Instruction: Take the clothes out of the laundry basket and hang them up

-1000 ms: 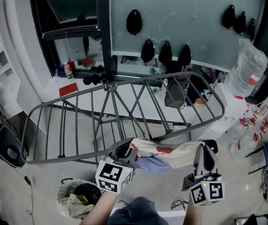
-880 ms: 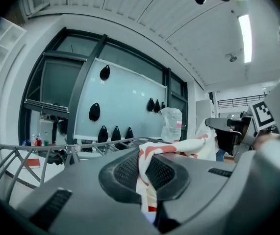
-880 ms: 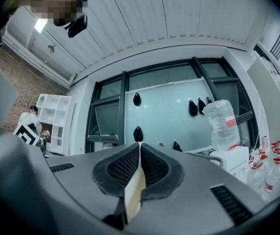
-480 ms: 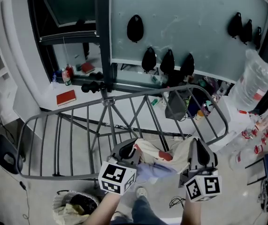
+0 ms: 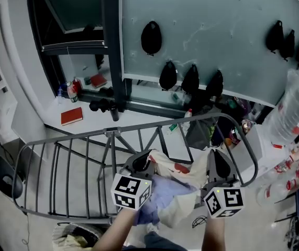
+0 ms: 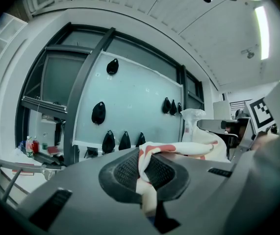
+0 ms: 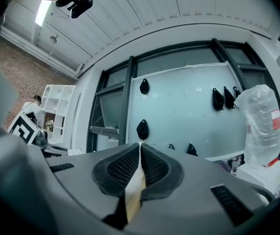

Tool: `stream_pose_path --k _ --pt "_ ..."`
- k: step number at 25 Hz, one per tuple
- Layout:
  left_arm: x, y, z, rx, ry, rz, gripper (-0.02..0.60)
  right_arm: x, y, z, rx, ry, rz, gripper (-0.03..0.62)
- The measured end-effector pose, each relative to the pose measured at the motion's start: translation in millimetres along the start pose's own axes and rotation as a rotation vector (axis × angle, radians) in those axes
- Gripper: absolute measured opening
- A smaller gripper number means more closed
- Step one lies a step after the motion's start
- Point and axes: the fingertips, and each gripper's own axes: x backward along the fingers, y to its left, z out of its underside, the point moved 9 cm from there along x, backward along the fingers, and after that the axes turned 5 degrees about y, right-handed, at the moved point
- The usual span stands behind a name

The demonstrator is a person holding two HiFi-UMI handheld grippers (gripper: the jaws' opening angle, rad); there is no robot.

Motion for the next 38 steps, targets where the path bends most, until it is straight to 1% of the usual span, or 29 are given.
stream_pose_path --k 4,8,10,14,18,19,20,22,25,27,30,34,38 --pt "-38 17 -3 0.007 0.02 -0.041 0.025 -39 -24 3 0.004 0.028 -0.011 0.008" --pt "-63 30 8 0.005 0.084 -0.071 0.025 -69 -33 15 0.043 0.097 -0.024 0.009" --pt "-70 33 17 -0.007 0.12 -0.083 0.026 -77 -34 25 0.055 0.133 -0.035 0.011" --pt "-76 38 31 -0.035 0.166 -0.102 0.026 -83 -35 38 0.03 0.184 -0.036 0.012" --pt "-79 40 34 -0.018 0.204 -0.097 0.026 -87 -40 44 0.004 0.219 -0.034 0.015" --pt "-79 40 34 -0.009 0.213 -0.093 0.028 -87 -40 44 -0.009 0.23 -0.032 0.027" --pt "-79 41 35 0.001 0.223 -0.091 0.037 -87 -41 45 -0.019 0.239 -0.032 0.039" --pt "-77 43 38 0.027 0.245 -0.082 0.133 -85 -41 47 -0.035 0.253 -0.029 0.092" --pt "-72 44 42 0.052 0.281 -0.057 0.217 -82 -42 47 -0.059 0.266 -0.019 0.167" --pt "-67 42 43 0.053 0.297 -0.048 0.243 -79 -42 47 -0.075 0.274 -0.015 0.217" --pt "-55 39 42 0.057 0.275 -0.056 0.25 -72 -39 43 -0.097 0.258 -0.03 0.224" --pt "-39 38 30 0.056 0.2 -0.087 0.25 -64 -27 29 -0.099 0.194 -0.069 0.224" --pt "-12 38 19 0.039 0.111 -0.103 0.247 -57 -4 19 -0.093 0.109 -0.152 0.215"
